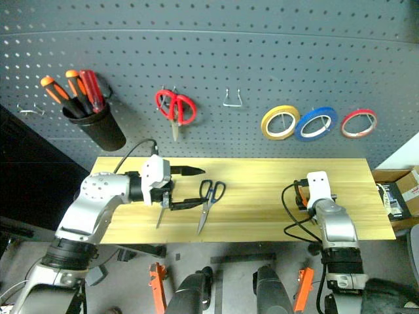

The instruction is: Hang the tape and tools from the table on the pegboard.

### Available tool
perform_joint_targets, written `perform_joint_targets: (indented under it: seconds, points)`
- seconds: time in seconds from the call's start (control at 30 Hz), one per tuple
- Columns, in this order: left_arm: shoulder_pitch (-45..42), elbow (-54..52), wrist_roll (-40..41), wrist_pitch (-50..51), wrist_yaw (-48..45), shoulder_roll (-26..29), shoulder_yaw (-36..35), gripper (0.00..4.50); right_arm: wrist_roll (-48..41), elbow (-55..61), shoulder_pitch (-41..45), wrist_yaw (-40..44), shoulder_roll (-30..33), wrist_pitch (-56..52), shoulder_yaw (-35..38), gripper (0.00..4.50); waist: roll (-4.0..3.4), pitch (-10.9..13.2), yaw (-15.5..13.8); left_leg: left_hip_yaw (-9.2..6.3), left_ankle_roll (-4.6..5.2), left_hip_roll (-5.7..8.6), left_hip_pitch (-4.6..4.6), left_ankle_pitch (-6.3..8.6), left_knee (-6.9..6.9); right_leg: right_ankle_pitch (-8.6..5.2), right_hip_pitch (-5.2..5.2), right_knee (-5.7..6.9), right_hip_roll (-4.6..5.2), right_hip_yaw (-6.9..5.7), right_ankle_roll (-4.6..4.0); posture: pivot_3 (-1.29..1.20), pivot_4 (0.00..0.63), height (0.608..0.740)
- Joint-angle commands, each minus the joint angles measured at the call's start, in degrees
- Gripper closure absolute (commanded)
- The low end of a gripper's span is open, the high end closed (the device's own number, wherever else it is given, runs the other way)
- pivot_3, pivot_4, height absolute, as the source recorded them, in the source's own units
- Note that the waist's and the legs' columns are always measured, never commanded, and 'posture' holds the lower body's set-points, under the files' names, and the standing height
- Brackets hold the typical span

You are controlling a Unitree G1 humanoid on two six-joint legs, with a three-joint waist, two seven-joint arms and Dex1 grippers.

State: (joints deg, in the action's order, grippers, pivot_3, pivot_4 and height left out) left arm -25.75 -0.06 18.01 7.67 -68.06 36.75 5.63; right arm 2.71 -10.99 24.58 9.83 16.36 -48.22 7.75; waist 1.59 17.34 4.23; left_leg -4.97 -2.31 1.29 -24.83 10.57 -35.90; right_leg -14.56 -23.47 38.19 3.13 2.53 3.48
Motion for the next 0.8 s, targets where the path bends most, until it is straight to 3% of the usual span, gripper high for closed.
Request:
perform_joint_targets:
  seconds: [0.03,0.3,0.5,0.6,0.73,0.8]
  points:
    - [0.40,-2.35,0.55,0.05,0.56,-0.13,-0.50,0.41,-1.62,-4.09,2.50,0.90,0.71,2.79,0.63,0.08,0.00,-0.01,0.29,0.01,0.00,0.00,0.00,0.00,-0.02,0.02,0.00,0.01,0.00,0.01,0.01,-0.06,0.215,0.740]
    - [0.49,-2.86,0.34,0.14,1.12,-0.31,-0.22,0.41,-2.52,-18.26,6.48,1.48,3.66,6.67,0.85,0.08,-0.02,-0.57,0.45,0.03,0.01,0.03,0.00,-0.01,-0.07,0.08,0.02,0.00,-0.01,0.02,0.03,-0.05,0.205,0.740]
    - [0.40,-2.80,0.18,-0.02,1.44,-0.55,-0.13,0.41,-4.35,-22.75,7.84,4.20,5.09,4.90,0.72,0.08,0.01,-1.20,0.45,0.03,0.01,0.04,0.06,-0.02,-0.10,0.09,0.10,0.00,-0.04,0.02,0.03,-0.06,0.204,0.740]
    - [0.46,-2.78,0.54,0.24,1.74,-0.93,-0.36,0.41,-5.20,-22.73,7.75,4.70,4.83,4.12,0.51,0.66,0.02,-1.38,0.49,0.03,0.02,0.04,0.09,-0.02,-0.13,0.09,0.15,0.00,-0.06,0.02,0.03,-0.06,0.204,0.740]
    - [1.15,-3.16,1.71,1.49,2.15,-1.16,-1.31,0.41,-6.27,-20.45,7.20,4.69,3.78,3.98,0.53,1.92,0.01,-1.57,0.52,0.04,0.03,0.03,0.09,-0.03,-0.14,0.10,0.15,0.01,-0.07,0.02,0.03,-0.06,0.205,0.740]
    - [1.63,-3.34,2.93,2.06,2.33,-1.09,-2.50,0.41,-6.63,-18.64,6.69,4.95,3.44,4.03,0.09,2.00,0.01,-1.58,0.53,0.03,0.03,0.03,0.09,-0.03,-0.14,0.10,0.15,0.01,-0.07,0.02,0.03,-0.06,0.205,0.740]
